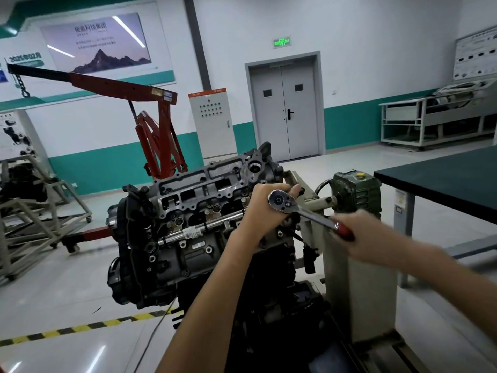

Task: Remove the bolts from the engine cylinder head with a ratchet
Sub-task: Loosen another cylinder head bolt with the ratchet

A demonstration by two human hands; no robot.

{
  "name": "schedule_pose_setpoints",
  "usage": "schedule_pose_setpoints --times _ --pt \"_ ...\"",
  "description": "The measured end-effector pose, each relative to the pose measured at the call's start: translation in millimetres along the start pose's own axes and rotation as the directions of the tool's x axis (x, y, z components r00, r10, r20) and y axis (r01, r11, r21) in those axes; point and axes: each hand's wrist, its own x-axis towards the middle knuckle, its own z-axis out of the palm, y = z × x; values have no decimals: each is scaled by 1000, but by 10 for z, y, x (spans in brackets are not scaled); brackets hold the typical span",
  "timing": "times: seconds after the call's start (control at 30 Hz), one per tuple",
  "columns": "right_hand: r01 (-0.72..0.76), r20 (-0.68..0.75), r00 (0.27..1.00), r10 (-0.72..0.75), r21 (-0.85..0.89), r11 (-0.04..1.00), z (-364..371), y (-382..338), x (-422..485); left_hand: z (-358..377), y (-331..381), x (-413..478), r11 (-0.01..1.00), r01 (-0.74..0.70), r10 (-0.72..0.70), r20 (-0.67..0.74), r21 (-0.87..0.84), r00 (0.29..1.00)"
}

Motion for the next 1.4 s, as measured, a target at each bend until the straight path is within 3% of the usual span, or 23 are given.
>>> schedule_pose_setpoints --times 0.07,0.13,0.2,0.27,0.33,0.4,0.47,0.57,0.67,0.77,0.83,0.9,0.97,1.03,1.1,1.17,1.2,1.27,1.33,1.4 --pt "90 -18 995 -95 -185 979 -257 55 128 -5 -13 21 1000 -25 25 18 8 1000" --pt "94 -42 994 -103 -182 979 -261 42 141 47 -17 22 1000 -16 15 -47 -22 999" --pt "35 -57 998 -36 -10 999 -12 -17 6 127 -45 13 996 -28 13 -165 -88 986" --pt "-29 -119 991 63 268 963 372 -212 -167 222 -72 3 986 -39 -10 -290 -160 957" --pt "-47 -200 966 163 485 873 747 -528 -246 307 -63 3 977 -21 -64 -380 -214 923" --pt "-47 -174 954 245 718 695 1054 -839 -224 341 -33 2 982 -4 -79 -427 -188 901" --pt "-51 -139 957 256 785 617 1161 -1000 -179 306 -38 7 993 6 -59 -436 -121 898" --pt "-64 -174 963 204 589 806 943 -747 -171 168 -65 -23 987 1 -49 -290 -163 956" --pt "-45 -73 995 69 288 957 458 -278 -132 27 -56 -20 997 24 -30 -79 -73 996" --pt "46 -13 999 -47 -53 997 -52 23 6 -45 -11 48 999 -10 7 78 42 997" --pt "80 -57 994 -91 -168 983 -171 66 55 -36 -27 51 1000 -9 7 74 30 997" --pt "38 -72 996 -42 -53 998 9 -6 -5 9 -63 22 999 24 -26 -47 -41 999" --pt "-37 -142 987 70 221 974 384 -213 -151 108 -82 -4 995 38 -53 -184 -88 981" --pt "-56 -222 959 178 467 883 781 -485 -230 215 -44 -17 991 29 -66 -285 -129 956" --pt "-57 -203 942 267 686 725 1079 -781 -201 277 5 -16 988 36 -89 -363 -150 928" --pt "-27 -174 947 271 796 605 1237 -970 -146 294 8 -13 992 44 -87 -401 -115 912" --pt "-30 -163 949 268 805 593 1237 -984 -138 286 -7 -14 993 44 -84 -389 -110 917" --pt "-39 -190 951 245 711 702 1096 -827 -159 230 -17 -19 988 46 -90 -310 -146 946" --pt "-25 -211 966 147 489 872 812 -521 -194 137 -28 -28 992 45 -69 -206 -118 976" --pt "-2 -130 991 38 269 963 437 -223 -143 51 -36 -27 999 8 -14 -106 -51 994"
